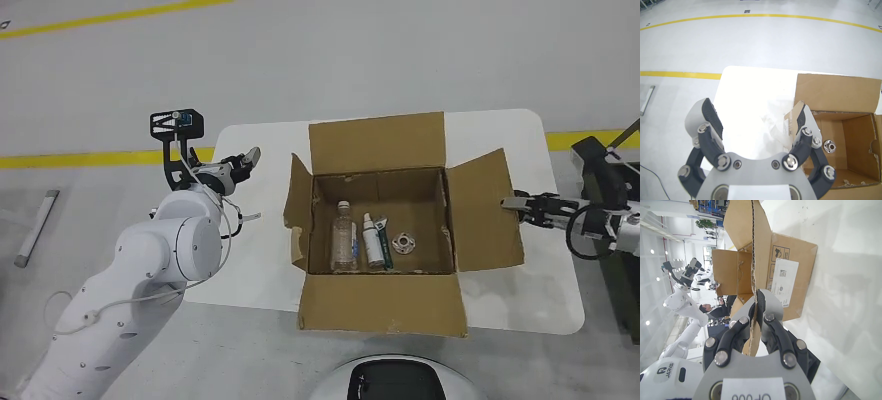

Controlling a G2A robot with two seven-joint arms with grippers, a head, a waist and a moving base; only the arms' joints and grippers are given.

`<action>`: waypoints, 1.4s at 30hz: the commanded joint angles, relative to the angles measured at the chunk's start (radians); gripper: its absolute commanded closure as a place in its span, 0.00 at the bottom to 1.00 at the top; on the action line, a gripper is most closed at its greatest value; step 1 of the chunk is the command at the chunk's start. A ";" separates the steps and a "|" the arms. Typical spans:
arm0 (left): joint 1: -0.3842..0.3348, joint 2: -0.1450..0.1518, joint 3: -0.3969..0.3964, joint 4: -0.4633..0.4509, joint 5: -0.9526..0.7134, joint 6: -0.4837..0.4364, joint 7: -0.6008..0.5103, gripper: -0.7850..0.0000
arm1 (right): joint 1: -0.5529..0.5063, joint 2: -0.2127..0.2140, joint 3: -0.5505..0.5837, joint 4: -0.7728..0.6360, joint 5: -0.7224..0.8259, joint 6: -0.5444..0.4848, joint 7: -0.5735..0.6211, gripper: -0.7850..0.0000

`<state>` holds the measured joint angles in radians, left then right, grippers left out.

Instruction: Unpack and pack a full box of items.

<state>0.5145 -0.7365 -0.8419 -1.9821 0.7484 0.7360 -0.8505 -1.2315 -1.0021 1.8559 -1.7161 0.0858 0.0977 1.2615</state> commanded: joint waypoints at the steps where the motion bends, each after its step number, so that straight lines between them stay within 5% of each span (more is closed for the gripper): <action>1: 0.000 0.000 0.000 0.000 0.000 0.000 0.000 0.00 | -0.009 0.005 0.017 -0.007 -0.004 -0.011 0.004 1.00; 2: 0.000 0.000 0.000 0.000 0.000 0.000 0.000 0.00 | -0.013 0.006 0.022 -0.012 0.003 -0.018 0.003 1.00; 4: 0.000 0.000 0.000 0.000 0.000 0.000 0.000 0.00 | -0.023 0.010 0.025 -0.024 -0.006 -0.035 0.002 0.66; 5: 0.000 0.000 0.000 0.000 0.000 0.000 0.000 0.00 | -0.028 0.011 0.024 -0.026 -0.005 -0.035 0.002 0.00; 18: 0.000 0.000 0.000 0.000 0.000 0.000 0.000 0.00 | -0.152 0.043 0.177 -0.183 -0.239 -0.041 -0.111 0.00; 19: 0.000 0.000 0.000 0.000 0.000 0.000 0.000 0.00 | -0.173 0.043 0.187 -0.202 -0.269 -0.045 -0.137 0.11; 20: 0.000 0.000 0.000 0.000 0.000 0.000 0.000 0.00 | -0.193 0.042 0.195 -0.215 -0.296 -0.040 -0.168 1.00; 25: 0.000 0.000 0.000 0.000 0.000 0.000 0.000 0.00 | -0.273 0.038 0.173 -0.266 -0.386 -0.026 -0.266 1.00; 36: 0.000 0.000 0.000 0.000 0.000 0.000 0.000 0.00 | -0.291 0.038 0.148 -0.262 -0.403 -0.043 -0.273 1.00; 42: 0.000 0.000 0.000 0.000 0.000 0.000 0.000 0.00 | -0.330 0.027 0.075 -0.234 -0.459 -0.098 -0.481 1.00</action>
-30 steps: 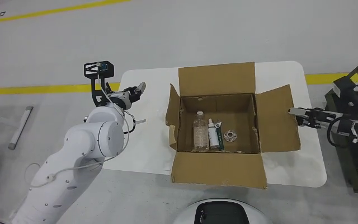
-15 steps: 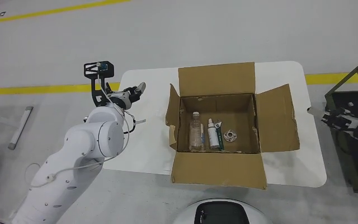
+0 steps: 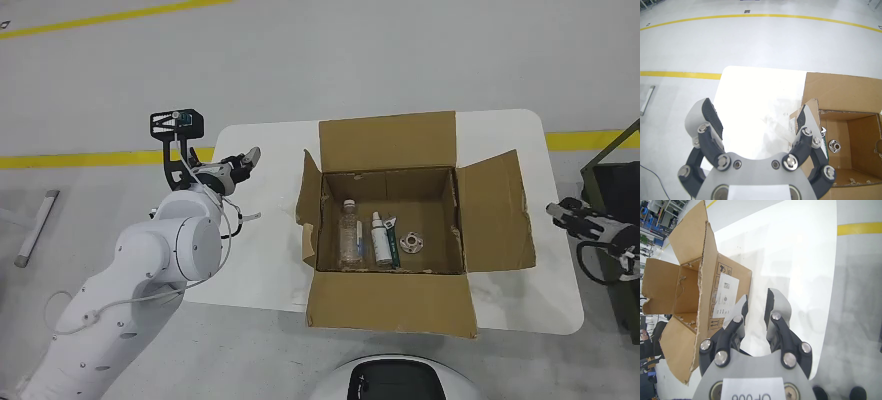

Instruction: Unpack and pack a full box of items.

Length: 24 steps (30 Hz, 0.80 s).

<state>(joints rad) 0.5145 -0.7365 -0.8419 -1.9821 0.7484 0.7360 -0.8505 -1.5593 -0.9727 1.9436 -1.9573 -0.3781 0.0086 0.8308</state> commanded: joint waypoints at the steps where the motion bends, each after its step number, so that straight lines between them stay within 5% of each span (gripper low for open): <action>1: 0.000 0.000 0.000 0.000 0.000 0.000 0.000 0.00 | -0.005 -0.006 -0.026 0.018 0.012 -0.015 -0.096 1.00; 10: 0.000 0.000 0.000 0.000 0.000 0.000 0.000 0.00 | 0.054 -0.038 -0.229 0.051 0.081 -0.078 -0.396 1.00; 24: 0.000 0.000 0.000 0.000 0.000 0.000 0.000 0.00 | 0.137 -0.036 -0.387 -0.031 0.014 -0.179 -0.178 1.00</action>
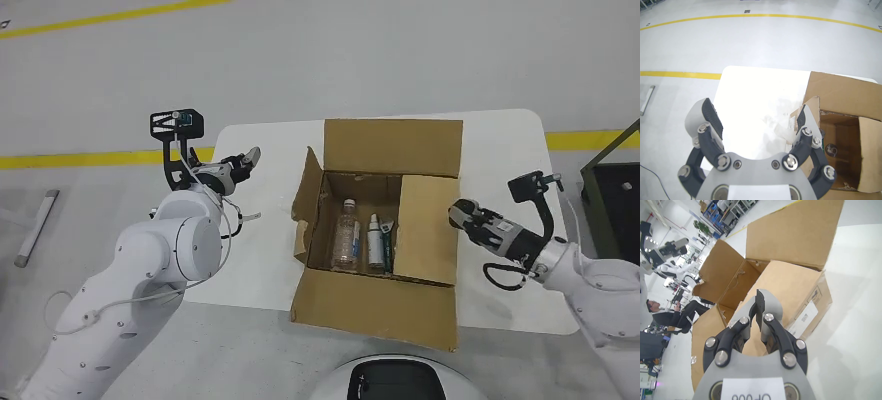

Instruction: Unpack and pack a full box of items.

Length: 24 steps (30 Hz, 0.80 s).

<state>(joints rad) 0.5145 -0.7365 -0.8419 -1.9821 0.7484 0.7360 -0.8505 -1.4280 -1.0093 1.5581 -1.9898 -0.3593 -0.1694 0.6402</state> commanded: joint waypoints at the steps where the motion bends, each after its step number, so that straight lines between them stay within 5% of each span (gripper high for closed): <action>1: 0.000 0.000 0.000 0.000 0.000 0.000 0.000 0.00 | 0.010 0.001 -0.003 0.004 -0.011 0.001 0.023 1.00; 6: 0.000 0.000 0.000 0.000 0.000 0.000 0.000 0.00 | 0.031 0.007 -0.018 0.017 -0.067 0.016 0.102 1.00; 13: 0.036 0.003 -0.012 0.004 0.028 -0.072 0.063 0.00 | 0.040 -0.002 -0.014 0.029 0.035 0.068 0.011 1.00; 14: 0.049 0.005 -0.015 0.001 0.044 -0.098 0.077 0.15 | 0.038 -0.003 -0.013 0.032 0.045 0.076 -0.004 1.00; 16: 0.075 0.010 -0.023 -0.013 0.080 -0.151 0.099 1.00 | 0.034 -0.006 -0.008 0.034 0.055 0.091 -0.039 1.00; 24: 0.204 0.026 -0.040 -0.017 0.193 -0.286 0.104 1.00 | -0.001 -0.011 0.036 0.014 0.083 0.134 -0.139 1.00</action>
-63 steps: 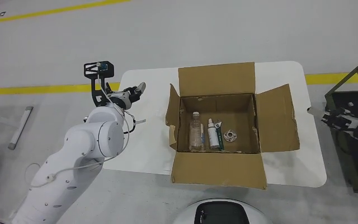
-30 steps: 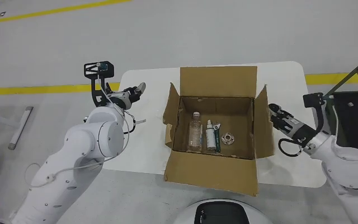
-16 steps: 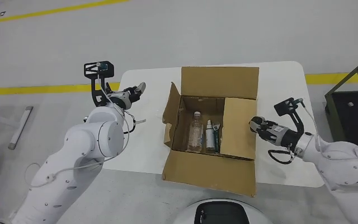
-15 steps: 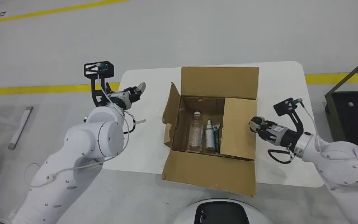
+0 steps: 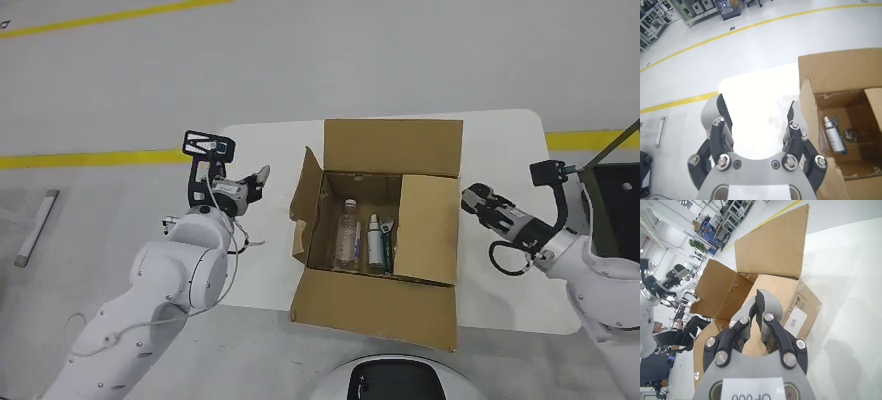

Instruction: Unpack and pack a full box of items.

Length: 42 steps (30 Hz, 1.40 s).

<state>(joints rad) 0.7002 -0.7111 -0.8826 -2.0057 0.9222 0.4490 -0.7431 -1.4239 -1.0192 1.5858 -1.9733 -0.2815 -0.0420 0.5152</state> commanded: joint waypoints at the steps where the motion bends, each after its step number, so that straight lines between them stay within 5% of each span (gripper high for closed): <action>1: 0.032 0.001 0.002 0.010 0.033 -0.003 -0.003 1.00 | -0.011 -0.002 0.018 -0.004 0.015 0.014 -0.030 1.00; 7: 0.075 -0.018 0.016 0.021 -0.005 -0.036 0.024 1.00 | -0.034 -0.013 0.080 0.027 0.101 0.161 -0.161 1.00; 14: 0.034 -0.065 0.072 0.038 -0.061 -0.112 0.059 1.00 | 0.046 -0.033 0.082 0.161 0.357 0.316 -0.222 1.00; 26: -0.042 -0.159 0.201 0.117 -0.058 -0.141 0.043 1.00 | 0.302 -0.054 -0.075 0.403 0.395 0.326 -0.177 1.00; 35: -0.065 -0.208 0.252 0.140 -0.100 -0.283 0.016 1.00 | 0.495 -0.076 -0.177 0.576 0.470 0.257 -0.068 1.00; 42: -0.072 -0.227 0.262 0.177 -0.089 -0.391 -0.033 1.00 | 0.541 -0.082 -0.190 0.627 0.514 0.172 -0.009 1.00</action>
<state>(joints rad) 0.6279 -0.9365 -0.6230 -1.8319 0.8250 0.0792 -0.7721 -0.8825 -1.1000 1.3917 -1.3487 0.2113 0.1389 0.5051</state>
